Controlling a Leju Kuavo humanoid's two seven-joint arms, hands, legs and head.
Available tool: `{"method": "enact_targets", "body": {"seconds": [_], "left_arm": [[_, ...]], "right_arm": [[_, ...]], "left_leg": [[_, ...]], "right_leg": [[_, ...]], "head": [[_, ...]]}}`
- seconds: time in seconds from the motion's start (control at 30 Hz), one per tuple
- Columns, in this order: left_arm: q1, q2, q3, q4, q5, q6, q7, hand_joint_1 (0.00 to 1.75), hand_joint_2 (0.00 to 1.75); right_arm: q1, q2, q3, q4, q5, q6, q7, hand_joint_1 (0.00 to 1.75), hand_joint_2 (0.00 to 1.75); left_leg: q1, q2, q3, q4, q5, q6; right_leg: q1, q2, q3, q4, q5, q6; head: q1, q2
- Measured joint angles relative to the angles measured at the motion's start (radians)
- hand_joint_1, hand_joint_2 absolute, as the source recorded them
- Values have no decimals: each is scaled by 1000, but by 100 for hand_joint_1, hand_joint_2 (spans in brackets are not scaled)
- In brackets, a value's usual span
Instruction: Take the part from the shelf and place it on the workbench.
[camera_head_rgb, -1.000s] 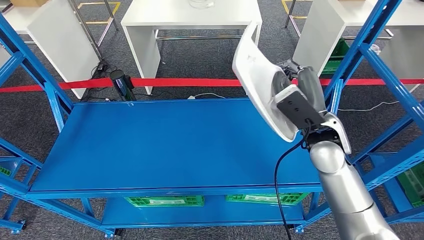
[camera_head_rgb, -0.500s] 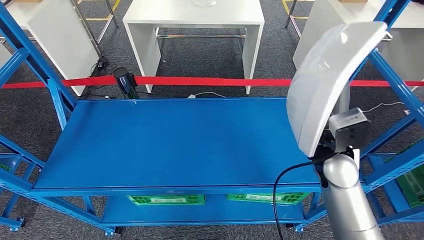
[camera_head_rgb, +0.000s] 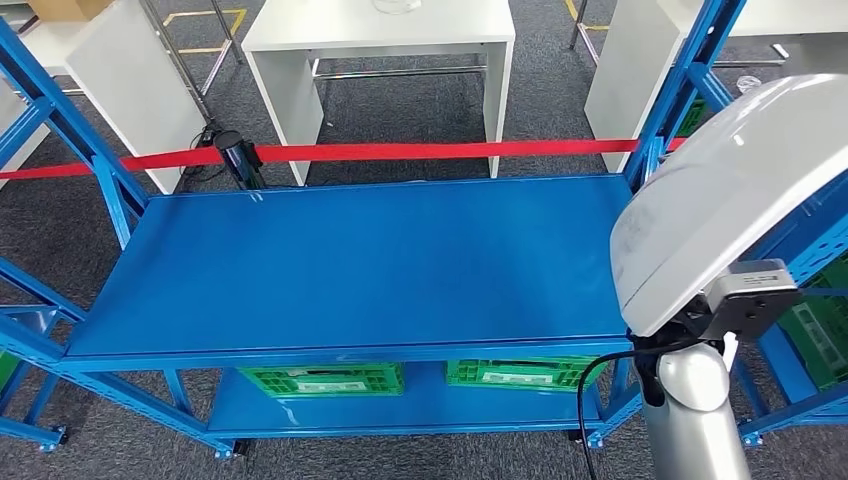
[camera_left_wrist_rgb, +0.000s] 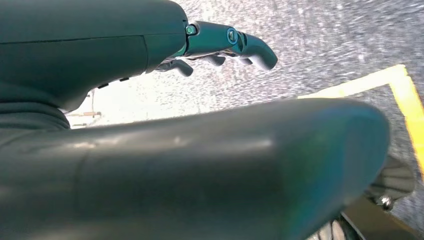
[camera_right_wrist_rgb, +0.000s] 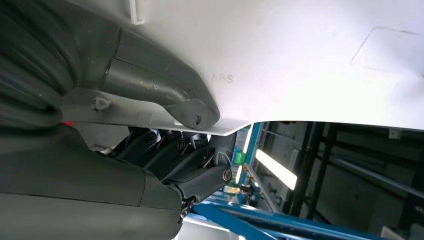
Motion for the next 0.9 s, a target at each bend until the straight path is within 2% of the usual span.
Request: {"method": "enact_targets", "body": {"seconds": [0.03,0.07,0.13,0.17,0.2,0.27,0.3,0.33,0.37,0.43,0.47,0.5,0.53,0.57,0.6,0.63,0.67,0.7,0.73,0.8,0.83,0.87,0.9], "left_arm": [[0,0,0,0,0,0,0,0,0],[0,1,0,0,0,0,0,0,0],[-1,3,0,-2,0,0,-3,0,0],[-1,4,0,-2,-1,1,-5,0,0],[-2,5,0,-2,-2,1,-6,0,0],[-1,5,0,-2,-5,-2,-6,0,0],[-1,5,0,-2,-6,-4,-5,0,0],[-1,6,0,-3,-6,-6,-5,0,0],[-1,6,0,-3,-6,-7,-5,0,0],[-1,6,0,-3,-6,-9,-6,0,0],[0,6,0,-3,-6,-9,-6,0,0],[1,6,1,-3,-6,-8,-8,0,0],[1,6,1,-3,-5,-7,-10,0,0],[1,6,3,-3,-3,-5,-13,0,0],[0,7,5,-3,-2,-3,-15,0,0],[-1,7,8,-4,-1,-2,-18,0,0],[-2,7,10,-5,-1,-1,-19,0,0],[-3,7,11,-6,0,0,-21,0,0],[-5,7,13,-6,0,2,-21,0,0],[-7,9,15,-7,0,6,-22,0,0],[-8,11,16,-7,0,8,-22,0,0],[-9,12,16,-7,0,9,-22,0,0],[-10,14,17,-7,0,10,-23,0,0]], "right_arm": [[3,2,-1,-1,1,-3,0,175,175],[7,4,-3,-3,2,-9,-2,175,175],[16,12,-10,-11,7,-23,-8,175,175],[20,15,-15,-17,9,-31,-12,175,175],[24,19,-18,-23,11,-39,-17,175,175],[34,24,-26,-37,15,-53,-24,175,175],[40,26,-31,-45,18,-60,-25,175,175],[46,27,-35,-52,20,-65,-26,175,175],[50,27,-39,-58,21,-69,-26,175,175],[58,27,-46,-65,22,-72,-26,175,175],[62,27,-49,-66,21,-70,-27,175,175],[66,27,-51,-67,19,-66,-29,175,175],[69,27,-53,-67,15,-60,-32,175,175],[71,27,-54,-67,11,-55,-36,175,175],[71,27,-54,-67,7,-51,-42,175,175],[71,27,-55,-67,3,-49,-47,175,175],[72,27,-55,-67,2,-49,-53,175,175],[72,27,-55,-66,1,-52,-58,175,175],[73,27,-57,-65,1,-55,-62,175,175],[75,28,-60,-61,0,-60,-68,175,175],[76,28,-62,-58,0,-62,-69,175,175],[76,29,-63,-56,0,-63,-70,175,175],[76,31,-64,-54,-1,-64,-70,175,175]], "left_leg": [[0,0,24,-16,14,3],[-1,0,67,-69,38,8],[-6,0,169,-213,69,19],[-10,0,201,-263,75,24],[-14,0,214,-290,74,28],[-16,1,207,-302,88,38],[-14,3,202,-308,97,46],[-11,5,196,-313,110,54],[-8,7,187,-318,123,61],[-7,10,161,-317,145,68],[-8,11,145,-315,155,68],[-8,12,130,-311,165,67],[-8,12,114,-306,174,66],[-8,12,98,-301,182,63],[-7,12,84,-294,189,60],[-9,11,72,-287,194,56],[-10,11,63,-281,200,50],[-11,10,59,-277,206,44],[-11,9,57,-276,213,38],[-8,6,53,-276,221,25],[-7,5,47,-267,208,19],[-5,4,37,-242,176,14],[-3,4,23,-199,127,10]], "right_leg": [[1,0,-10,0,8,1],[2,-1,-19,1,16,2],[4,-1,-32,1,31,9],[4,-2,-34,-1,38,14],[3,-2,-35,-3,46,20],[3,-3,-35,-13,62,33],[2,-2,-39,-12,60,39],[3,-1,-47,0,40,44],[3,0,-60,32,3,49],[0,-1,-92,147,-96,55],[0,-1,-103,207,-126,58],[0,-1,-103,247,-134,59],[0,-1,-88,257,-122,60],[0,-1,-55,230,-98,59],[0,-1,-5,172,-78,57],[2,-1,50,97,-75,54],[4,-1,90,39,-77,48],[6,0,115,-1,-87,43],[9,1,120,-18,-93,36],[8,0,108,-20,-80,22],[7,-2,101,-21,-70,15],[5,-4,92,-24,-59,7],[4,-5,80,-24,-48,2]], "head": [[0,0],[0,0],[0,0],[0,0],[0,0],[-2,0],[-2,0],[-1,0],[1,0],[3,0],[4,0],[4,0],[4,0],[4,0],[4,0],[4,0],[3,0],[2,0],[2,0],[3,0],[3,0],[2,0],[1,0]]}}
